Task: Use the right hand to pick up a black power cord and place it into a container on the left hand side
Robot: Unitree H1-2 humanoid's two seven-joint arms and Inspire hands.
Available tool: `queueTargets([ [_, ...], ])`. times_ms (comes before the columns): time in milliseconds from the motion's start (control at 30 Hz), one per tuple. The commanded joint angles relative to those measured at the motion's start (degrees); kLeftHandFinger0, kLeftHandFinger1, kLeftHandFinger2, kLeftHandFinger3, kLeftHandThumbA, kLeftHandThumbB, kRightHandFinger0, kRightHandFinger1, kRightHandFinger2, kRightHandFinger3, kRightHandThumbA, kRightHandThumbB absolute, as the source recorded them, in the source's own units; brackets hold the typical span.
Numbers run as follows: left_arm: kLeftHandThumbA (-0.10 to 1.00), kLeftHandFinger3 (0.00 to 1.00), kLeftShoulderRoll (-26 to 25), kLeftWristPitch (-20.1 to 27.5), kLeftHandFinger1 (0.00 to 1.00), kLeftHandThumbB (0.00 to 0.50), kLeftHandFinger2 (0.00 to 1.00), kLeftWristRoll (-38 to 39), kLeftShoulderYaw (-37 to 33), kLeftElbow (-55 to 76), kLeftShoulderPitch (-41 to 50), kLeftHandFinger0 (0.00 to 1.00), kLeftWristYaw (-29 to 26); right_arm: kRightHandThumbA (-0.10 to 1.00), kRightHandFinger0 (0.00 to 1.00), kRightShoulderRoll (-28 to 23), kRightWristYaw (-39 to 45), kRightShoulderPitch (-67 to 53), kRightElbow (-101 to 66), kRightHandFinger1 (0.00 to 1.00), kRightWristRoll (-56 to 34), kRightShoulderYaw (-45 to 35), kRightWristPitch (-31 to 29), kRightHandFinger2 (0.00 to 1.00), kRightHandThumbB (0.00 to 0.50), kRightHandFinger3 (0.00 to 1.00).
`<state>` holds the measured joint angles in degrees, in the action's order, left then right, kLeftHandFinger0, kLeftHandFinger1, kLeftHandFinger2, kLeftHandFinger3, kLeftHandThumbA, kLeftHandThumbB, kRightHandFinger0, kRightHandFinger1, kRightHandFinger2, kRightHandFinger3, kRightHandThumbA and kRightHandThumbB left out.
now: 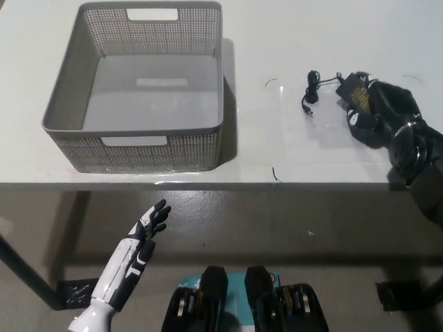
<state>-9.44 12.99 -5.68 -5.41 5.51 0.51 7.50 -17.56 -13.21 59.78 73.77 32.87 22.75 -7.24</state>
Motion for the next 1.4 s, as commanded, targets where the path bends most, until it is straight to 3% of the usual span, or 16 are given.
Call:
queueTargets([
  [0, 1.00, 1.00, -1.50, -0.26, 1.00, 0.303, 1.00, -0.14, 0.11, 1.39, -1.21, 1.00, 1.04, -0.10, 0.00, -1.72, -12.91, 5.54, -4.24, 0.51, -1.02, -2.68, -6.42, 0.86, 0.156, 1.00],
  [67, 1.00, 1.00, -1.46, -0.32, 1.00, 0.299, 1.00, -0.13, 0.03, 1.42, -1.03, 1.00, 1.07, -0.10, 0.03, -2.05, -13.35, 6.25, -6.45, 0.57, -0.22, -2.75, -5.50, 0.89, 0.139, 1.00],
  [200, 1.00, 1.00, -1.37, -0.33, 1.00, 0.307, 1.00, -0.27, -0.19, 1.35, -0.96, 1.00, 1.07, -0.10, 0.00, -2.71, -14.71, 7.45, -11.23, 0.48, -0.32, -4.37, -6.79, 0.80, 0.161, 0.93],
  [400, 1.00, 1.00, -1.54, -0.63, 1.00, 0.314, 1.00, -0.14, -0.20, 1.65, -0.68, 1.00, 1.22, -0.10, 0.01, -2.71, -11.70, 8.99, -21.00, 0.53, 0.34, -6.60, -1.43, 0.78, 0.151, 0.92],
  [433, 1.00, 1.00, -1.45, -0.81, 1.00, 0.317, 1.00, 0.00, -0.16, 1.76, -0.63, 1.00, 1.22, -0.10, 0.01, -2.72, -11.56, 9.43, -22.24, 0.52, 0.80, -6.57, -1.18, 0.79, 0.168, 0.92],
  [500, 1.00, 1.00, -1.38, -0.88, 1.00, 0.320, 1.00, -0.23, -0.15, 1.92, -0.59, 1.00, 1.21, -0.10, 0.05, -2.57, -11.65, 9.77, -24.55, 0.46, 1.20, -6.67, -1.73, 0.79, 0.176, 0.90],
  [567, 1.00, 1.00, -1.35, -1.23, 1.00, 0.324, 1.00, -0.47, -0.11, 2.13, -0.48, 1.00, 1.25, -0.10, 0.01, -2.10, -11.05, 9.91, -26.32, 0.42, 1.10, -7.03, -1.00, 0.78, 0.163, 0.89],
  [633, 0.99, 1.00, -1.40, -1.15, 1.00, 0.328, 1.00, -0.50, -0.07, 2.07, -0.42, 1.00, 1.26, -0.10, 0.00, -1.13, -9.56, 10.27, -28.59, 0.42, 0.61, -7.57, 1.04, 0.77, 0.154, 0.93],
  [667, 0.99, 1.00, -1.44, -1.17, 1.00, 0.329, 1.00, -0.47, -0.10, 2.16, -0.30, 1.00, 1.34, -0.10, 0.00, -0.54, -8.50, 10.33, -30.17, 0.42, -0.04, -7.86, 1.35, 0.77, 0.178, 0.94],
  [767, 0.98, 1.00, -1.48, -0.71, 1.00, 0.323, 1.00, -0.34, -0.14, 2.02, -0.23, 1.00, 1.42, -0.10, 0.00, 0.80, -7.89, 10.47, -31.98, 0.38, -0.35, -8.09, 1.90, 0.78, 0.193, 0.82],
  [933, 0.97, 1.00, -1.52, -0.55, 1.00, 0.330, 1.00, -0.21, -0.07, 1.23, -0.36, 1.00, 1.45, -0.10, 0.00, 5.59, -8.12, 11.36, -33.65, 0.40, 0.06, -7.23, 1.88, 0.79, 0.154, 0.86],
  [1067, 0.95, 1.00, -1.51, -0.64, 1.00, 0.316, 1.00, -0.18, -0.31, 1.47, 0.28, 1.00, 1.66, -0.10, 0.00, 9.52, -8.26, 11.98, -32.82, 0.41, 0.41, -6.70, 1.91, 0.77, 0.215, 0.87],
  [1167, 0.95, 1.00, -1.37, -0.57, 1.00, 0.322, 1.00, -0.39, -0.44, 1.30, 0.64, 1.00, 1.57, -0.10, 0.00, 13.04, -9.07, 12.68, -30.65, 0.35, 1.04, -5.76, 1.09, 0.75, 0.216, 0.83],
  [1200, 0.95, 1.00, -1.45, -0.63, 1.00, 0.324, 1.00, -0.26, -0.44, 1.34, 0.89, 1.00, 1.66, -0.10, 0.00, 14.25, -9.30, 12.98, -29.61, 0.36, 1.36, -5.30, 0.94, 0.76, 0.198, 0.81],
  [1300, 0.95, 1.00, -1.79, -0.92, 1.00, 0.331, 1.00, 0.25, -0.51, 1.50, 1.39, 1.00, 2.11, -0.10, 0.06, 17.15, -9.33, 13.61, -27.15, 0.39, 1.74, -4.39, 1.04, 0.79, 0.209, 0.80],
  [1367, 0.96, 1.00, -1.84, -0.55, 1.00, 0.330, 1.00, 0.45, -0.62, 1.13, 1.27, 1.00, 2.28, -0.10, 0.00, 18.72, -10.25, 14.22, -24.80, 0.41, 1.82, -3.98, 0.31, 0.81, 0.201, 0.88],
])
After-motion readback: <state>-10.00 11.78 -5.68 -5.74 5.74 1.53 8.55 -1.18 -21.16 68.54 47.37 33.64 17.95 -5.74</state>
